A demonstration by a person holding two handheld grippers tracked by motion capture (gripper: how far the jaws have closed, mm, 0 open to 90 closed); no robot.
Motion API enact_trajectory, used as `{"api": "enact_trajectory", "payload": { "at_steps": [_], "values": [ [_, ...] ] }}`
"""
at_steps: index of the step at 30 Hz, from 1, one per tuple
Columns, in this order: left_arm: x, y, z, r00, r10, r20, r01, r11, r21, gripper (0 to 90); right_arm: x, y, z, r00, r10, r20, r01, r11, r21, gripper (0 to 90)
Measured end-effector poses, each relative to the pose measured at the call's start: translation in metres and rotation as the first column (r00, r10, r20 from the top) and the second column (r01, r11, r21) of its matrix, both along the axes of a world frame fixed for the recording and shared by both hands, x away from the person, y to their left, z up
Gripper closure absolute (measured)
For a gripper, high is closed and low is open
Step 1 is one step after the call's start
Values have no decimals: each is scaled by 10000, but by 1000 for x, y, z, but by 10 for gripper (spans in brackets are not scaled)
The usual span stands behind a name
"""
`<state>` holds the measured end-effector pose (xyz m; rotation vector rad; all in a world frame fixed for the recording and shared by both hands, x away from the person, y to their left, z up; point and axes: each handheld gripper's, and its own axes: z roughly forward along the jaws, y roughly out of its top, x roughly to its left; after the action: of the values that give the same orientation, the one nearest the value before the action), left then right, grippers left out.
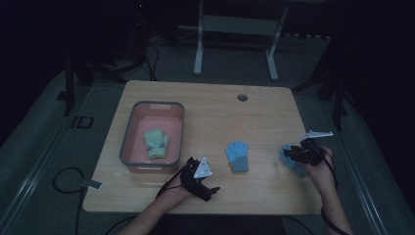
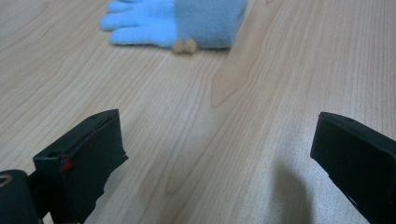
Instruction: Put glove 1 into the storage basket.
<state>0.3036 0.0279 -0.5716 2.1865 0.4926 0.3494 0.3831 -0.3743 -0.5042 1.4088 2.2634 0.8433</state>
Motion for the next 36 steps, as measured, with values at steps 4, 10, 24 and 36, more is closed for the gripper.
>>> {"api": "enact_trajectory", "payload": {
  "at_steps": [4, 10, 24, 36],
  "values": [
    [1, 1, 0, 10000, 44, -38, -45, 10000, -85, 27, -3, -19, -9, 10000, 69, -46, -70, 9998, -181, 559],
    [0, 0, 0, 10000, -19, -36, 19, 10000, -50, 27, -5, -35, -26, 9990, 263, -357, -284, 9979, -577, 567],
    [0, 0, 0, 10000, 16, -56, -16, 10000, -71, 27, -11, -26, -31, 9988, -312, -378, 284, 9970, -718, 846],
    [0, 2, 2, 10000, 19, -31, -20, 9998, -221, 27, -27, 30, 28, 9848, -1573, 738, 1573, 9875, 67, 858]
  ]
}}
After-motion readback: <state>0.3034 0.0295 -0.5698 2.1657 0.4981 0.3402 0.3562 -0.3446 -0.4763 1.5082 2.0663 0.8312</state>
